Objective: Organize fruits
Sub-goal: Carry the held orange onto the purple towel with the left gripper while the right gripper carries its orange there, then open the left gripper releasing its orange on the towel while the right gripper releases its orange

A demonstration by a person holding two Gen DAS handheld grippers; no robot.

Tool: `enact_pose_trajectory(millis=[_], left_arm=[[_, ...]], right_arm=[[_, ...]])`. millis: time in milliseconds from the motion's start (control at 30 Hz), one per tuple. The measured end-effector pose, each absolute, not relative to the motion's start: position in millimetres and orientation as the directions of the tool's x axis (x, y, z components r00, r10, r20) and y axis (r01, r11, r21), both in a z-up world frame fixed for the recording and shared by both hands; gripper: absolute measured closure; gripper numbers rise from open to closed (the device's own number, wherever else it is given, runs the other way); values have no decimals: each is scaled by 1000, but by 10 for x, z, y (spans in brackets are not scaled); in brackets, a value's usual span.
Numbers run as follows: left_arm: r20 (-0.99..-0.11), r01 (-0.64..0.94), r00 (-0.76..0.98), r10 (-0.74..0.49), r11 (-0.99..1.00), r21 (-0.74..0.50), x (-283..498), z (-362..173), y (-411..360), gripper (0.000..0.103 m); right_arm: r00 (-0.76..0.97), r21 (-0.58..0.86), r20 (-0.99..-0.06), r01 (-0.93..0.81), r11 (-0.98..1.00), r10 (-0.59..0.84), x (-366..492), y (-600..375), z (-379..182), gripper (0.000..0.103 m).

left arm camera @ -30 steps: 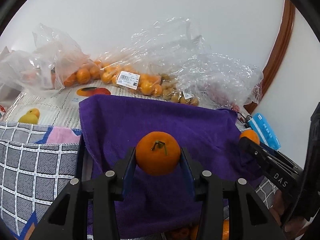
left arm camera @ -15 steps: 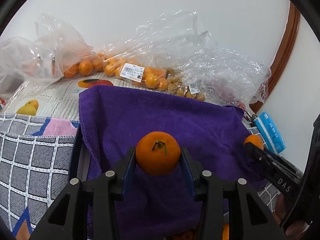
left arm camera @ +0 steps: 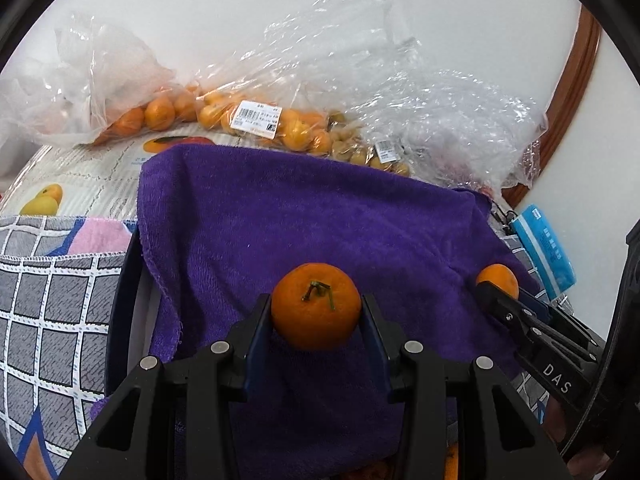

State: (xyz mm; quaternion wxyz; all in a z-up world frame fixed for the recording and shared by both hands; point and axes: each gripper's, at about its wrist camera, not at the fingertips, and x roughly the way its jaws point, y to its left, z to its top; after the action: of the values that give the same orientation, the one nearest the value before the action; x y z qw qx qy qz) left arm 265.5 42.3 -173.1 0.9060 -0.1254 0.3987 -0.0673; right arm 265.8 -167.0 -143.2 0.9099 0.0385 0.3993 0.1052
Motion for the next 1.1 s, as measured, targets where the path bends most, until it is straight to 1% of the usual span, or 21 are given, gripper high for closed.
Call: enact_pose_trajectory(millis=[100, 233, 400, 667, 700, 733, 800, 900, 1100], left_arm=[[-719, 12, 659, -221, 959, -283, 2679, -1768, 426, 62], [-731, 10, 650, -208, 964, -266, 2689, -1798, 401, 62], [-735, 13, 647, -201, 967, -254, 2689, -1800, 395, 62], [-732, 20, 649, -207, 966, -256, 2697, -1795, 386, 61], [-727, 23, 653, -210, 966, -259, 2689, -1785, 386, 61], [-721, 25, 661, -210, 966, -259, 2675, -1765, 385, 57], [-705, 30, 678, -210, 966, -259, 2642, -1721, 386, 50], [-679, 33, 706, -201, 967, -253, 2599, -1650, 384, 42], [-652, 24, 734, -191, 967, -255, 2553, -1547, 399, 41]], right_arm=[[636, 175, -734, -163, 971, 239, 2681, -1679, -1470, 63], [642, 158, -733, -158, 975, 223, 2673, -1682, -1460, 63], [616, 184, -749, -162, 970, 245, 2685, -1695, -1495, 63], [600, 184, -761, -164, 969, 246, 2679, -1679, -1531, 62], [605, 179, -759, -164, 970, 242, 2673, -1679, -1524, 61], [607, 177, -757, -165, 970, 241, 2668, -1681, -1515, 57], [614, 183, -750, -167, 969, 247, 2656, -1692, -1494, 54], [620, 194, -743, -162, 968, 253, 2642, -1712, -1460, 49], [660, 182, -712, -158, 970, 241, 2565, -1705, -1339, 49]])
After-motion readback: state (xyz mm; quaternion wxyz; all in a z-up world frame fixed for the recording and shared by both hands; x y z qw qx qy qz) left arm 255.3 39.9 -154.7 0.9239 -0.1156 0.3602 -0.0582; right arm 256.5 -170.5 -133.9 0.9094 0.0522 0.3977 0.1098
